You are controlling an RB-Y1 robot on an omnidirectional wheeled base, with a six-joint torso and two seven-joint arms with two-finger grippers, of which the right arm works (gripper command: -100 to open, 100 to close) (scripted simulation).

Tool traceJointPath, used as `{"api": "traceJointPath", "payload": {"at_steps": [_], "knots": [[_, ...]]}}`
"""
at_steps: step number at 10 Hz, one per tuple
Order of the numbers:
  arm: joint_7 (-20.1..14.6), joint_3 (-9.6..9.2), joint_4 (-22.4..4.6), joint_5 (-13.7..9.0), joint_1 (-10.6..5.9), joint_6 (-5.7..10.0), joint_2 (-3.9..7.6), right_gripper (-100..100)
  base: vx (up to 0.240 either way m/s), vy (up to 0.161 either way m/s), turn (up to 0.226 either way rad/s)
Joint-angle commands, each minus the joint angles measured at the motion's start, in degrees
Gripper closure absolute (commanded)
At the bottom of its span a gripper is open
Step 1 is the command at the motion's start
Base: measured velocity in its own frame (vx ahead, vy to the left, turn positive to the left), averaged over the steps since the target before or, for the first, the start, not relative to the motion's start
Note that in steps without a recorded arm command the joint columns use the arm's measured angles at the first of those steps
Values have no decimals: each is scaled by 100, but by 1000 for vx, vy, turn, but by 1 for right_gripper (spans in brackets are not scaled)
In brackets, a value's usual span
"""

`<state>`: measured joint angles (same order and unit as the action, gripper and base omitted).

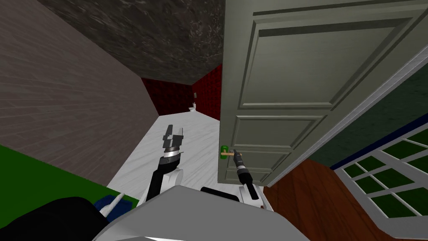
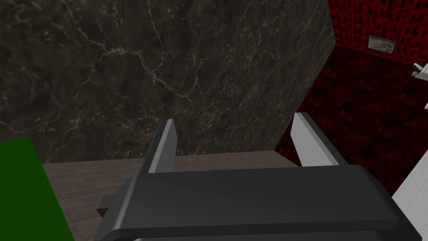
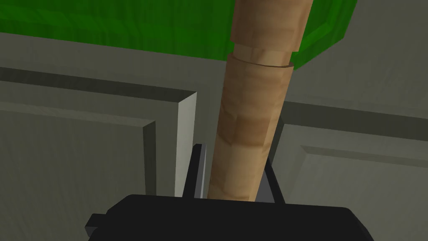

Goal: Push the door open

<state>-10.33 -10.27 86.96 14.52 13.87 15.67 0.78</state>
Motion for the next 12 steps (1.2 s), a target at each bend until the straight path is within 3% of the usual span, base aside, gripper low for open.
{"api": "traceJointPath", "payload": {"at_steps": [1,6,12], "knots": [[35,94,61,-36,44,-6,43,100,178,107,-233],[121,146,156,-133,153,3,3,100,160,125,-201],[205,196,248,-227,258,11,-170,100,167,158,-173]]}}
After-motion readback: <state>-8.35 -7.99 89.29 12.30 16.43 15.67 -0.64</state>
